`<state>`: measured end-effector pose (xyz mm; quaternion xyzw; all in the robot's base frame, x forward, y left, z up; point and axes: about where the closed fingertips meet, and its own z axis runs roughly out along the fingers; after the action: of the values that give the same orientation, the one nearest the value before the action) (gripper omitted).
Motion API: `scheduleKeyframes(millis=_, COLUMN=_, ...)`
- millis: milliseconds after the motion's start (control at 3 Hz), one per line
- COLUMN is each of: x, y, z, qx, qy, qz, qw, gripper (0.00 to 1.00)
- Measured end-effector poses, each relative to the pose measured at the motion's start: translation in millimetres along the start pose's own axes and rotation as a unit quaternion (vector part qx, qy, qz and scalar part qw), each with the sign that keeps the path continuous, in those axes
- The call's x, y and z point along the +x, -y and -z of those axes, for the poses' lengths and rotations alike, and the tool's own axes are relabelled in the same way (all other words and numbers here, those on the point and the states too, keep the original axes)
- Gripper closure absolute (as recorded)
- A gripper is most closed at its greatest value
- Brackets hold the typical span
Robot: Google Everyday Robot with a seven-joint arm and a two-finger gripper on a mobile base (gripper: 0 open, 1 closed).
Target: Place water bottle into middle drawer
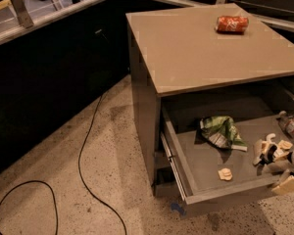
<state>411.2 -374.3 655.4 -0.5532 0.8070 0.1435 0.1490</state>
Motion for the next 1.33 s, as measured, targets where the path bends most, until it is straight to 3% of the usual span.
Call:
scheduleKeyframes(millis=333, x=0.0, y=0.0, z=-0.1, qx=0.0, qy=0.0, qz=0.0, qw=1.0, gripper=0.19)
scheduleKeyframes(millis=667, x=-0.2, y=-0.3, z=-1.3, qx=-0.001, qy=0.0, qz=0.0, qw=1.0, gripper=0.0)
scheduleKeyframes(millis=1000, x=-0.2, y=-0.3, z=-1.3, qx=-0.001, qy=0.0, qz=0.0, qw=1.0, gripper=0.0)
scheduleKeyframes(millis=1333, x=3.5, y=-1.2, z=2.0, qx=-0.016, qy=0.02, qz=0.014, qw=0.9996, gripper=0.0)
